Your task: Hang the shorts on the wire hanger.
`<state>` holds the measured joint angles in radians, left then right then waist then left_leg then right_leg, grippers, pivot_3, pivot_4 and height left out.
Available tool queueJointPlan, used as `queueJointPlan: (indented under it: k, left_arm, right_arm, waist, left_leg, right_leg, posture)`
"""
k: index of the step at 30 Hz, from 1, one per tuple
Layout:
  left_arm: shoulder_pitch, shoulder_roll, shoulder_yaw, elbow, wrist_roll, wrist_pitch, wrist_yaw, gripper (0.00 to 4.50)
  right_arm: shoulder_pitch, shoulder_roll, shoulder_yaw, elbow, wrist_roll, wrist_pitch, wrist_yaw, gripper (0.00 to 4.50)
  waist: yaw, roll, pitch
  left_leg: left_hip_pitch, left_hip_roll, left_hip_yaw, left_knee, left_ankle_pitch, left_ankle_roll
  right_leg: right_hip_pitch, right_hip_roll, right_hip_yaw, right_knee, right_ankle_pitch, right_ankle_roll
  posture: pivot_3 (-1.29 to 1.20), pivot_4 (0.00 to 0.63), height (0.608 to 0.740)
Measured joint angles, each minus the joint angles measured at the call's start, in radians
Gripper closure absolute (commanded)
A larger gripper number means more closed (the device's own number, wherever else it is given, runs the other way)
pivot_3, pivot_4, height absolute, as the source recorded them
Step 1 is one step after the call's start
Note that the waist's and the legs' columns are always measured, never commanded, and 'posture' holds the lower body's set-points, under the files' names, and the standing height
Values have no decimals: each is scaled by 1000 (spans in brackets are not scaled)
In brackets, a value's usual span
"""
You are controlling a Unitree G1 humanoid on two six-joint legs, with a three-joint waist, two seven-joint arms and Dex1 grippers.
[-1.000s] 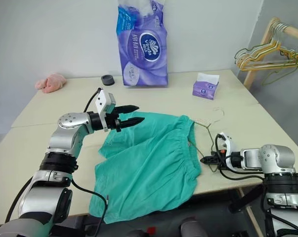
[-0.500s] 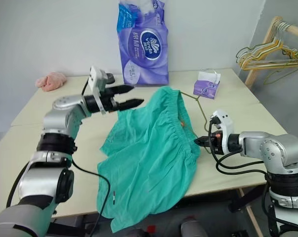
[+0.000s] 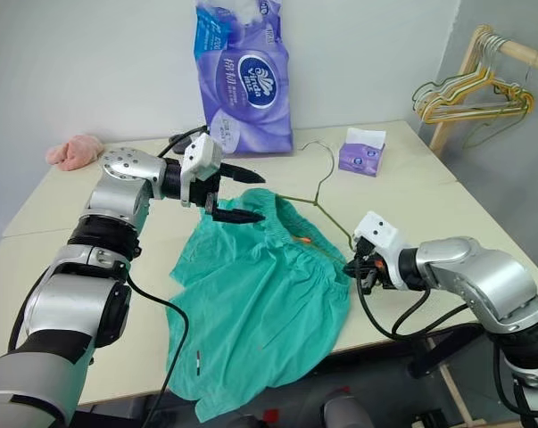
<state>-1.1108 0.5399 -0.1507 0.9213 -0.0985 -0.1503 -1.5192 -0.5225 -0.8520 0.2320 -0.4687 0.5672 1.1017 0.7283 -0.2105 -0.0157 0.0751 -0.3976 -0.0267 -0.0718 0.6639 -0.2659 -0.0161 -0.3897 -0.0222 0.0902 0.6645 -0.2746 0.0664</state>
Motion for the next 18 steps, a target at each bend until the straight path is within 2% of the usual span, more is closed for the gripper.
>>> queueJointPlan:
  k: [10, 14, 18]
  left_arm:
    - [5, -25, -19, 58, 67, -121, -18, 43]
    - [18, -27, -21, 59, 81, -141, -28, 803]
    - [36, -25, -22, 57, 83, -154, -67, 1973]
  right_arm:
    - [-1, -10, 46, -69, -73, -40, 31, 4500]
    - [-1, -3, 46, -75, -83, -40, 35, 4500]
    - [-2, 0, 46, -75, -93, -48, 39, 4500]
  waist:
    - [-8, 0, 0]
    - [-11, 0, 0]
    - [-11, 0, 0]
  left_leg:
    - [0, 0, -1, 1, 0, 0]
    - [0, 0, -1, 1, 0, 0]
    - [0, 0, -1, 1, 0, 0]
  right_leg:
    - [0, 0, 0, 0, 0, 0]
    - [0, 0, -1, 1, 0, 0]
    - [0, 0, -1, 1, 0, 0]
  posture:
    - [-250, 40, 740]
    - [-251, 41, 740]
    - [-252, 42, 740]
